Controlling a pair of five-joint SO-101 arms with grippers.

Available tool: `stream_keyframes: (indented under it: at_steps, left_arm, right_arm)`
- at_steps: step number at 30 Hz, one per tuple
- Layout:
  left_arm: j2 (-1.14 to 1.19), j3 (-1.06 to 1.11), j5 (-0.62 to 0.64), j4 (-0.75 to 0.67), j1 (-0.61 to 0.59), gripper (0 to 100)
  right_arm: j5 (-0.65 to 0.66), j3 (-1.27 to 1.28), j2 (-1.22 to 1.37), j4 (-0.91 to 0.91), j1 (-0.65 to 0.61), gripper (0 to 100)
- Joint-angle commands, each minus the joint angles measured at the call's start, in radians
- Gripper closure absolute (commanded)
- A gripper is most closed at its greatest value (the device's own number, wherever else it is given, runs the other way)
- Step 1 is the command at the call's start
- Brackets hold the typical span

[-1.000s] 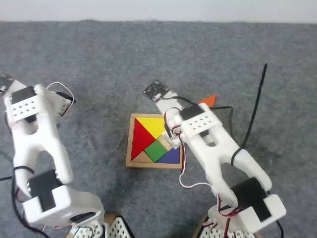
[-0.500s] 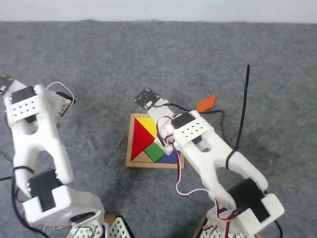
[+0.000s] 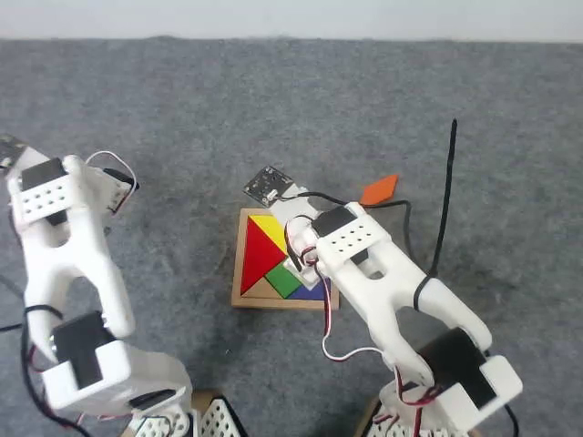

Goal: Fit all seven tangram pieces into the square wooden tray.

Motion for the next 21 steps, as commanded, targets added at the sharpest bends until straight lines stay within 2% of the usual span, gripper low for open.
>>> stream_keyframes:
  at_steps: [1,5,14,21]
  left_arm:
    - [-0.006,-0.004,0.008,-0.014,0.008,71]
    - [-0.006,-0.004,0.008,-0.014,0.008,71]
    - [-0.006,-0.005,0.008,-0.014,0.008,71]
    - [-0.006,-0.005,0.008,-0.014,0.008,71]
  right_arm:
    - [-0.012,-0.060,-0.073,0.016,-0.012,79.0]
    - [-0.012,-0.060,-0.073,0.030,-0.019,79.0]
    - [-0.012,-0.060,-0.071,0.065,-0.162,79.0]
    - [-0.011,-0.063,-0.073,0.081,-0.171,79.0]
